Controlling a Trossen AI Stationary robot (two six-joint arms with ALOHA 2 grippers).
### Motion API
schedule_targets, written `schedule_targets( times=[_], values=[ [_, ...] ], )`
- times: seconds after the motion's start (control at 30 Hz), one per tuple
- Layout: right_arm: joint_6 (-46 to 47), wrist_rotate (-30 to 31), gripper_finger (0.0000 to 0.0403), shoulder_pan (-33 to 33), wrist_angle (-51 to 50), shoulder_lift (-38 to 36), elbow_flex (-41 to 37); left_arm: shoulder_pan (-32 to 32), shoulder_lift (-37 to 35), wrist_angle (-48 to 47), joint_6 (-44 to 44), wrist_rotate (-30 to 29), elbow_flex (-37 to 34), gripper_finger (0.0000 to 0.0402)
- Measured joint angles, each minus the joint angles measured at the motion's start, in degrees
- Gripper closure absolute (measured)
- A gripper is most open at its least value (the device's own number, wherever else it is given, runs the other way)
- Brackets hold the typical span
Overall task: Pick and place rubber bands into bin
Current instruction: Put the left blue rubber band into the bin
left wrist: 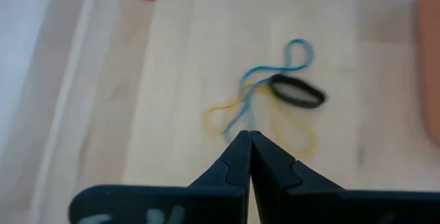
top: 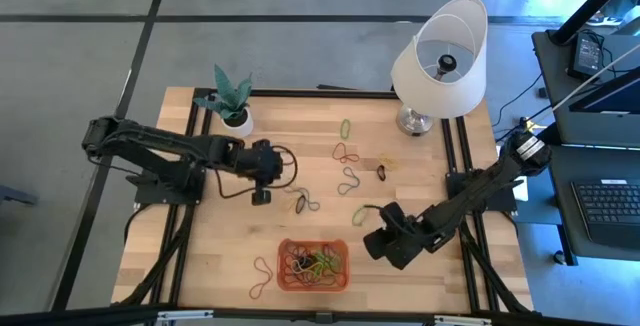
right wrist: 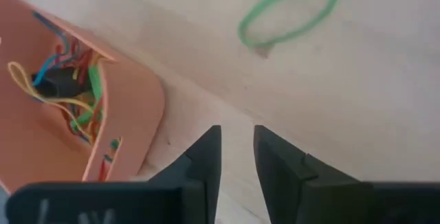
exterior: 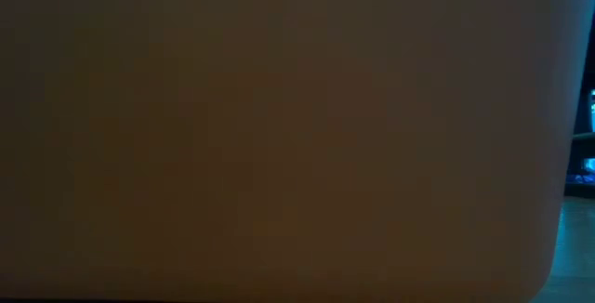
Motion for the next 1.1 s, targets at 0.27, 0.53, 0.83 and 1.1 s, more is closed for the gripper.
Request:
schedule_targets(
  times=[0.27, 0.53, 0.83, 1.1],
  values=[
    [3.1, -3.2, 0.0313, -0.2, 7.1, 0.1, -4.2, 5.4, 0.4, -1.7, 3.7, 2.3, 0.0, 0.0355],
    [3.1, -3.2, 0.0313, -1.6, 7.2, 0.1, -4.3, 5.4, 3.4, 1.1, 1.5, -1.8, 0.0, 0.0279],
    [3.0, -3.0, 0.0313, -2.9, 7.2, 0.1, -4.3, 5.3, 8.9, 1.6, -0.3, -1.3, 0.0, 0.027],
    [2.9, -2.7, 0.0313, -2.9, 8.6, 0.1, -4.3, 5.3, 10.9, 15.7, -3.4, 2.5, -9.7, 0.0274]
  ],
)
